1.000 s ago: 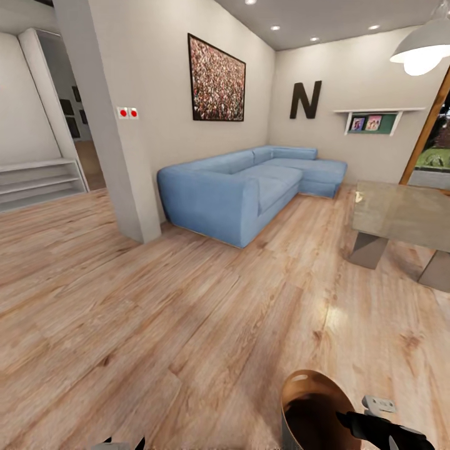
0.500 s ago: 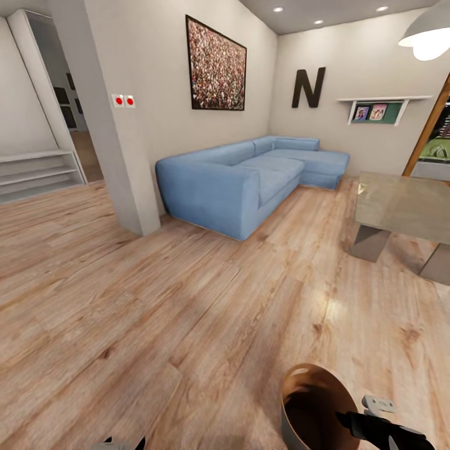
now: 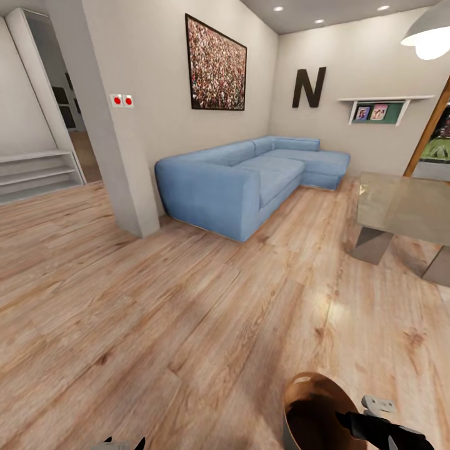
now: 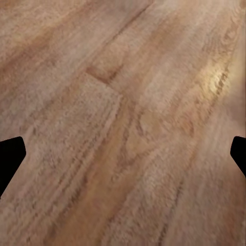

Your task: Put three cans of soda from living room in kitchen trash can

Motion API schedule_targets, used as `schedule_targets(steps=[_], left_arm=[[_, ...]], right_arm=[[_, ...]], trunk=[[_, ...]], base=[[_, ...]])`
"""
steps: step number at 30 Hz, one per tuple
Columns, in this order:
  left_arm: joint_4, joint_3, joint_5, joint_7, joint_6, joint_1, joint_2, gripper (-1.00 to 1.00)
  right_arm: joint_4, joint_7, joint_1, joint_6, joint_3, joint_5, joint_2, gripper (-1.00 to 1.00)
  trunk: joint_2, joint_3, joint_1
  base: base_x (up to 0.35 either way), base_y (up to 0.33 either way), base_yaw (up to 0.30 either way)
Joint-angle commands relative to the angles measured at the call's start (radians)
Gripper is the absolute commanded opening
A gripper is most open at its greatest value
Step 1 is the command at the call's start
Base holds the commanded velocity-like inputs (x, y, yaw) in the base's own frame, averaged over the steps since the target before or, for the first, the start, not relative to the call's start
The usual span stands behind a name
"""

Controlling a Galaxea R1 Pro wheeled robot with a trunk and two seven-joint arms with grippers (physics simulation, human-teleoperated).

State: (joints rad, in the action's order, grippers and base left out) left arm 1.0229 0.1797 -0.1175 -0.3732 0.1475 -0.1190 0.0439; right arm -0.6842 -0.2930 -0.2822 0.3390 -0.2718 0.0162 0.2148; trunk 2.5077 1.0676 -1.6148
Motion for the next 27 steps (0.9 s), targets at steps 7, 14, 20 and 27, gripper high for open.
schedule_targets(steps=[7,14,20,27], left_arm=[[0.001,0.001,-0.002,-0.001,0.007,-0.001,-0.001,1.0],[0.001,0.002,-0.001,0.0,0.008,-0.001,-0.001,1.0],[0.0,0.002,0.0,0.0,0.007,-0.001,-0.001,1.0],[-0.001,0.002,0.001,0.0,0.006,-0.001,-0.002,1.0]], right_arm=[[0.0,0.0,0.0,0.0,0.0,0.0,0.0,1.0],[0.0,0.0,0.0,0.0,0.0,0.001,0.0,1.0],[0.0,0.0,0.0,0.0,0.0,0.001,0.0,1.0],[0.0,0.0,0.0,0.0,0.0,0.001,0.0,1.0]], trunk=[[0.0,0.0,0.0],[0.0,0.0,0.0],[0.001,0.012,-0.001],[0.002,0.039,-0.005]], base=[[0.081,0.0,0.0],[0.016,0.0,0.0],[0.001,0.0,0.0],[0.0,0.0,0.0]])
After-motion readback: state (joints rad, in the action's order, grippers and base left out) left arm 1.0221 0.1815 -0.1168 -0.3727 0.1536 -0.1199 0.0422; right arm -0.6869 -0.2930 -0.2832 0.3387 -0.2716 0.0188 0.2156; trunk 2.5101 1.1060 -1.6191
